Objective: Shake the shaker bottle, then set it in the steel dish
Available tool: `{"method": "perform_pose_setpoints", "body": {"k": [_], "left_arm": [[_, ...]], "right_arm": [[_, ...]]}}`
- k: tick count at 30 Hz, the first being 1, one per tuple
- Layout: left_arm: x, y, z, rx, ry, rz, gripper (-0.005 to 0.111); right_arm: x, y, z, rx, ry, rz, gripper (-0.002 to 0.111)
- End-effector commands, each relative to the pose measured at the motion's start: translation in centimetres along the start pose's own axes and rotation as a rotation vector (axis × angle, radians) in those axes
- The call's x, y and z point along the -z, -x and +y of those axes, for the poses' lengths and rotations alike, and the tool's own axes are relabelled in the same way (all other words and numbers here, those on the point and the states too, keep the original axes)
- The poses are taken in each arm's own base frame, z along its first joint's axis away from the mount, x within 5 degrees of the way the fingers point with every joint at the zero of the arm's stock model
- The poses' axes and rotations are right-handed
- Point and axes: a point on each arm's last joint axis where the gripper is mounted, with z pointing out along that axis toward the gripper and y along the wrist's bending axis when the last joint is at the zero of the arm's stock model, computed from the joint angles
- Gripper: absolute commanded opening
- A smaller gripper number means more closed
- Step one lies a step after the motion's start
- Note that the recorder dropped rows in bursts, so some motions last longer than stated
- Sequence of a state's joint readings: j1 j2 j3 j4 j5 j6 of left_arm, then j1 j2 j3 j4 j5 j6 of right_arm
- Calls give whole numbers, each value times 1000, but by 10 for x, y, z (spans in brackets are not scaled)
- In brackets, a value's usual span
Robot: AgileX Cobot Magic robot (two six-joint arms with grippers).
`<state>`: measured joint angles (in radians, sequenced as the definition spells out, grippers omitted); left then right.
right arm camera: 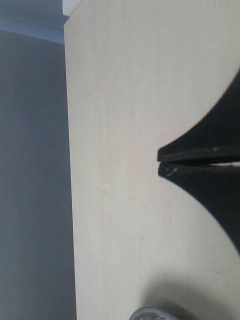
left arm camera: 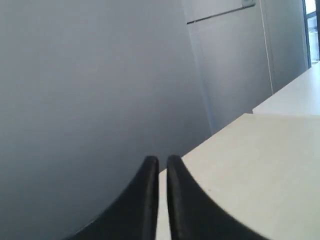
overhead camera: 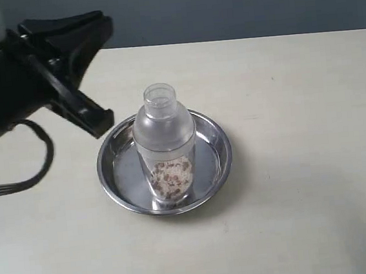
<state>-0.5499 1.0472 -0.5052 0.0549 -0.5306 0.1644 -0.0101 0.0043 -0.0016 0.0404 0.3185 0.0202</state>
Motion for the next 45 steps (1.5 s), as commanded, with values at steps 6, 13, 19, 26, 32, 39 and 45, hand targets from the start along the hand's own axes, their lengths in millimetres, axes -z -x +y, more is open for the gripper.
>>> {"method": "perform_pose_setpoints", "body": {"k": [6,13,19,26,32,39,45], "left_arm": [[81,17,19,58,82,267,0],[103,-6,16,-5,86,376,0],[141,-46,10,72,233,308,0],[163,-86,4,226,363,355,0],[165,-111,-2,264,358,411,0],[165,-110,-2,297,367,394,0],[165,-110,-2,352,377,395,0]], "right_arm": [[0,1,0,0,2,-14,-1],[0,1,0,0,2,-14,-1],[0,1,0,0,2,-14,-1],[0,1,0,0,2,-14,-1],[0,1,0,0,2,-14,-1],[0,1,0,0,2,-14,-1],[0,1,0,0,2,-14,-1]]}}
